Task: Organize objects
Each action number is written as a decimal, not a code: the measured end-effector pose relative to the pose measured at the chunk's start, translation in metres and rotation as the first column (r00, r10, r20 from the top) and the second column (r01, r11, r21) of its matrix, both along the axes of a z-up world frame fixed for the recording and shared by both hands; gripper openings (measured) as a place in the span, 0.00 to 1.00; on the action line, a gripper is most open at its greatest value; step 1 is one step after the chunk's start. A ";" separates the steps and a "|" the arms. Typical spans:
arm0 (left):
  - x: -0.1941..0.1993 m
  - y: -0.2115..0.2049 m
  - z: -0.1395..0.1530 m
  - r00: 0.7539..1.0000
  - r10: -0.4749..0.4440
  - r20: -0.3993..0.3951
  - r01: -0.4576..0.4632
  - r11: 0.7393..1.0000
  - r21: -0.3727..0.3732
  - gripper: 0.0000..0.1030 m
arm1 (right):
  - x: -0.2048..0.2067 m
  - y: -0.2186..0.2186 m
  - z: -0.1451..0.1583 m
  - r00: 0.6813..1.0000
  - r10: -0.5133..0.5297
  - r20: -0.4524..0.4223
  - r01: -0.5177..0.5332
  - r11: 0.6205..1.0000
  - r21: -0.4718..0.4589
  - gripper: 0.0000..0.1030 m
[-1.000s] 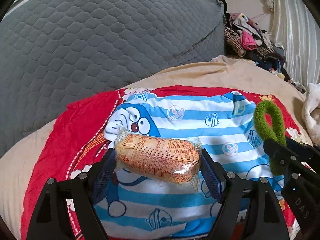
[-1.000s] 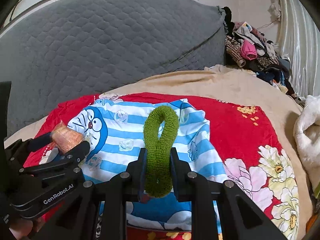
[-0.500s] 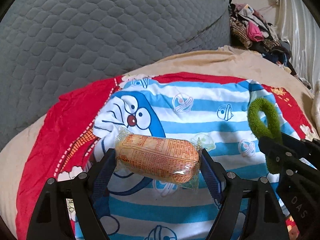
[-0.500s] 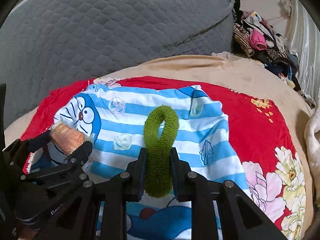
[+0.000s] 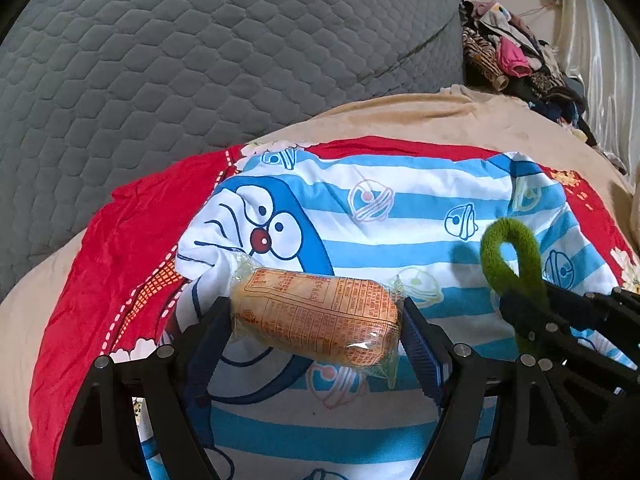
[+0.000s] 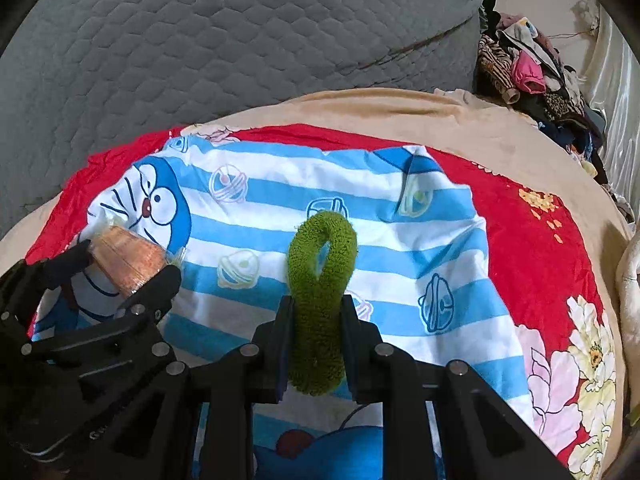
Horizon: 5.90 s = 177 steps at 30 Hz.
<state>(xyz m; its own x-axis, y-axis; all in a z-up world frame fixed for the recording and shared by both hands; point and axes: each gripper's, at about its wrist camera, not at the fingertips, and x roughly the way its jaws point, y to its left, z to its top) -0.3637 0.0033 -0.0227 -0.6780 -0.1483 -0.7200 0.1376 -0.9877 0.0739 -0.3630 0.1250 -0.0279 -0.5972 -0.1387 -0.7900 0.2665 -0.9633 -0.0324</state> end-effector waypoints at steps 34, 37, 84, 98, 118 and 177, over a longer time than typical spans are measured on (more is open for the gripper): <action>-0.005 -0.006 -0.019 0.992 -0.015 0.125 0.015 1.000 0.005 0.86 | 0.007 0.014 -0.016 0.999 -0.020 0.029 0.017 0.997 0.079 0.55; -0.005 -0.006 -0.020 0.991 -0.017 0.131 0.017 1.000 -0.001 0.86 | 0.009 0.015 -0.012 0.999 -0.011 0.033 0.008 0.996 0.089 0.59; 0.088 -0.015 0.047 0.999 -0.023 0.041 0.023 1.000 0.011 0.93 | 0.099 0.031 0.077 0.991 -0.011 -0.132 0.005 0.999 -0.043 0.90; 0.131 -0.015 0.088 0.999 -0.025 -0.021 0.025 1.000 -0.015 0.93 | 0.136 0.035 0.111 0.978 -0.036 -0.206 0.018 0.996 -0.090 0.93; 0.197 -0.013 0.145 0.994 -0.037 -0.106 0.036 0.999 -0.006 0.93 | 0.202 0.040 0.169 0.958 -0.044 -0.282 0.014 0.994 -0.107 0.97; 0.340 -0.019 0.152 0.991 -0.071 -0.112 0.072 0.997 0.000 1.00 | 0.347 0.068 0.210 0.927 -0.048 -0.373 0.014 0.995 -0.094 0.99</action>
<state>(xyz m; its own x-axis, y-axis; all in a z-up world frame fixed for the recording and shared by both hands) -0.0242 -0.0155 0.1293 -0.7628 -0.0937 -0.6399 0.0739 -0.9956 0.0577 -0.0157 0.1931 0.1825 -0.8523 -0.1744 -0.4932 0.2217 -0.9744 -0.0385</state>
